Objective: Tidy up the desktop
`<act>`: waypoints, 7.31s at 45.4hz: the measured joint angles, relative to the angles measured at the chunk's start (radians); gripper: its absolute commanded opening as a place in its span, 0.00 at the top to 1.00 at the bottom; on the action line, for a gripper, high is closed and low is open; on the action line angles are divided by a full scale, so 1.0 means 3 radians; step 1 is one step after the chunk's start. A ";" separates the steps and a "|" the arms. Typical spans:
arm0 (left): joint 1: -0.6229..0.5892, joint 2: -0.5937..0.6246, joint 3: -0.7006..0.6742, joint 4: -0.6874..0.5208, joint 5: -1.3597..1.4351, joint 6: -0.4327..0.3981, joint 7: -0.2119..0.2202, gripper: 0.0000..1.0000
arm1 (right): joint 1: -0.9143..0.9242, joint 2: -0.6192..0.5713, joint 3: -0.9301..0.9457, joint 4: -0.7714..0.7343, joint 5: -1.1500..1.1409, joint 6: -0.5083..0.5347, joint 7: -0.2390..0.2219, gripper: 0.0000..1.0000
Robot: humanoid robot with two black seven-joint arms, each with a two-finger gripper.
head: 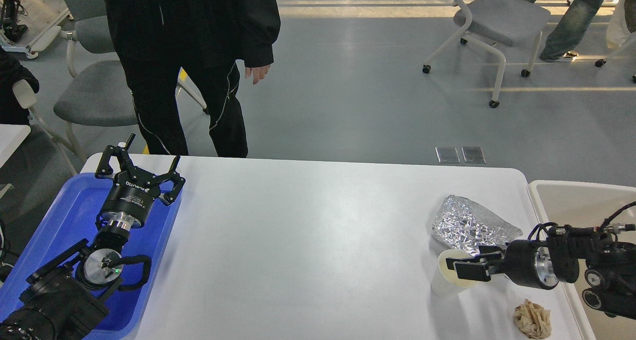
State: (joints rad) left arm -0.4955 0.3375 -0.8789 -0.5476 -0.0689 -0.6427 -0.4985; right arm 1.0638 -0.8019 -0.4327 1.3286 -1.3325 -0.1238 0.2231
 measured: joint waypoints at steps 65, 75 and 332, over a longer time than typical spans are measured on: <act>0.0000 0.0000 -0.0001 0.0000 -0.0001 -0.0001 0.0000 0.00 | 0.0697 -0.0406 -0.0182 0.0322 0.0083 0.0520 0.0008 1.00; 0.0000 0.0000 -0.0001 0.0000 0.0000 -0.0001 0.0000 0.00 | 0.1381 -0.0783 -0.0148 0.0600 0.0157 0.1250 0.0000 1.00; 0.0000 0.0000 0.0000 0.0000 -0.0001 0.0000 0.0000 0.00 | -0.2038 0.0203 0.3335 -0.1809 0.4682 0.1252 0.0307 0.00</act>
State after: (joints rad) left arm -0.4955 0.3375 -0.8789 -0.5475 -0.0691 -0.6427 -0.4985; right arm 0.4524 -0.7411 0.5679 0.7859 0.0720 0.2517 0.3152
